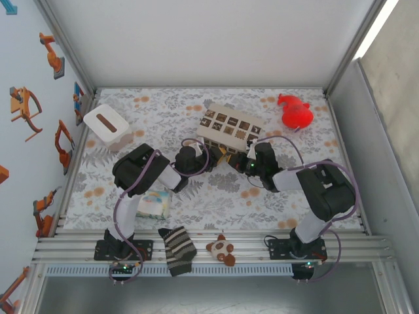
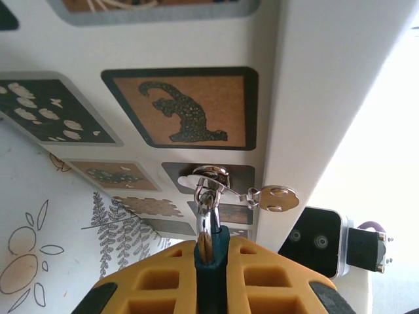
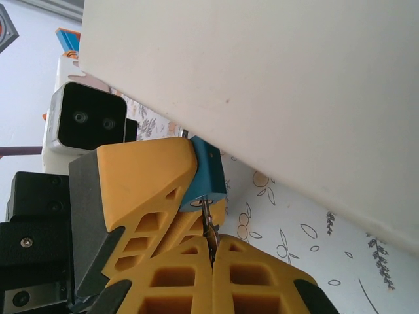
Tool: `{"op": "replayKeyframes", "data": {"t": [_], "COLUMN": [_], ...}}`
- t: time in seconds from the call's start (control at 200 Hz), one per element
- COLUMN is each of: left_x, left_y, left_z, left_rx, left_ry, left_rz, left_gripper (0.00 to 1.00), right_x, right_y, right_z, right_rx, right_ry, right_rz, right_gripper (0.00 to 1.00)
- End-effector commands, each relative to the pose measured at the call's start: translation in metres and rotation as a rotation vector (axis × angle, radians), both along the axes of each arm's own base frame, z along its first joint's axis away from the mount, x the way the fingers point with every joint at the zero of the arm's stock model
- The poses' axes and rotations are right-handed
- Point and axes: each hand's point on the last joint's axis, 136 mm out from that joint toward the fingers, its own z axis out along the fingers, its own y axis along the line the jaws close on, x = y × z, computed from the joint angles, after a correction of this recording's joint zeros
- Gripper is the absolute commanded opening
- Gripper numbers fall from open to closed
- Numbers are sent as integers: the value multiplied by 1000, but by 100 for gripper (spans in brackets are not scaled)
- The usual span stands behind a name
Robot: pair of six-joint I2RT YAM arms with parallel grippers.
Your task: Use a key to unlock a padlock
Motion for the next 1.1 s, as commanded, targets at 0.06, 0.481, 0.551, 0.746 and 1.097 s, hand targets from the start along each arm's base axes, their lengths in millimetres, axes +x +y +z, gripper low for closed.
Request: {"op": "replayKeyframes", "data": {"t": [0.06,0.481,0.551,0.746,1.097], "left_x": [-15,-10,-8,-7,-8], "left_y": [-8,-2,-1,-1,1], "left_z": [7,10,9,7,12], "left_rx": [10,1,9,13,11], "left_ry": [-15,24,27,43,51], "left_rz": [-58,-5,1,8,11], "left_gripper": [3,3,3,3,3], "right_x": [18,-1,-3,-10,-40], "right_y": [12,-4,-7,-17,-57], "right_z": [54,51,50,48,64], "right_rx": [82,45,39,2,-389], "right_ry": [-173,-146,-139,-129,-355], "right_rz": [24,-4,-12,-38,47], "right_gripper": [0,22,25,40,47]}}
